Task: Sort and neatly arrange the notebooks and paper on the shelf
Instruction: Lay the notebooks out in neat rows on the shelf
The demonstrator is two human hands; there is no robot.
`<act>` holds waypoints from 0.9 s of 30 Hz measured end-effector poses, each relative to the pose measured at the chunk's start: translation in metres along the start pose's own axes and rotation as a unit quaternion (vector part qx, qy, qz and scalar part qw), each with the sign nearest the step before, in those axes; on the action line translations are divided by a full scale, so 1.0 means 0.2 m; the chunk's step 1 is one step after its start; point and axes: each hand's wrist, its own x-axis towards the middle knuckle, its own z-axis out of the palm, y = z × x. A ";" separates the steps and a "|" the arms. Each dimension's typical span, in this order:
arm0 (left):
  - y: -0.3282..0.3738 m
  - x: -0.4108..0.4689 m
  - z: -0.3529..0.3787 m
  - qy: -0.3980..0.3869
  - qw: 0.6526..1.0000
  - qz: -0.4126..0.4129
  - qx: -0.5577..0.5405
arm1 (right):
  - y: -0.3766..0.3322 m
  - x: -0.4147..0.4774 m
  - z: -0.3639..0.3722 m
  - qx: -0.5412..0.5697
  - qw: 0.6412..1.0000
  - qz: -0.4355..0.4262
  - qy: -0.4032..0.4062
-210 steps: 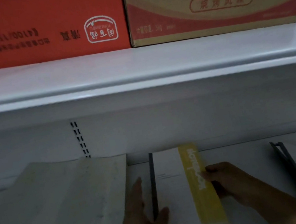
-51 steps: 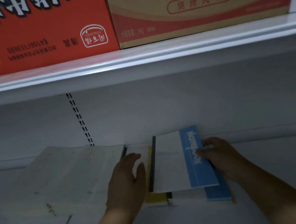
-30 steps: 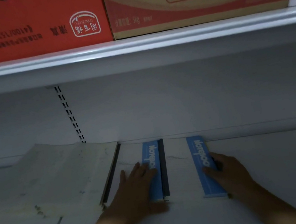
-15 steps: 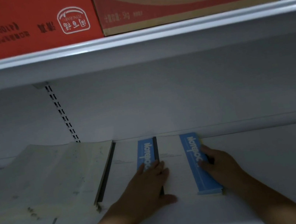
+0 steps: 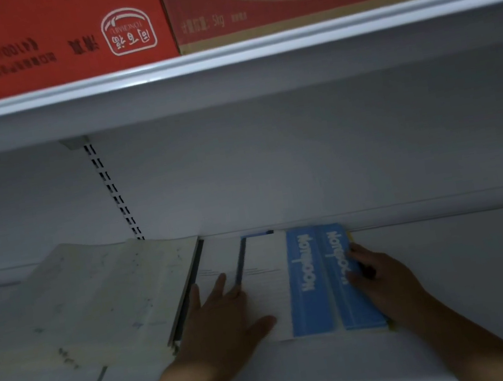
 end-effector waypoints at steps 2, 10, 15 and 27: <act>-0.05 -0.03 0.00 0.003 0.999 -0.053 0.009 | 0.00 0.00 0.00 0.002 1.000 -0.001 0.003; 0.08 0.03 0.02 0.019 0.991 0.069 -0.116 | -0.01 -0.01 0.00 0.018 1.000 0.000 0.008; 0.01 0.09 0.09 -0.036 0.987 0.157 -0.028 | -0.01 -0.01 -0.01 0.015 1.000 0.002 0.002; -0.07 0.11 0.12 0.027 0.985 0.168 0.042 | -0.05 -0.02 -0.02 -0.009 0.999 0.038 -0.001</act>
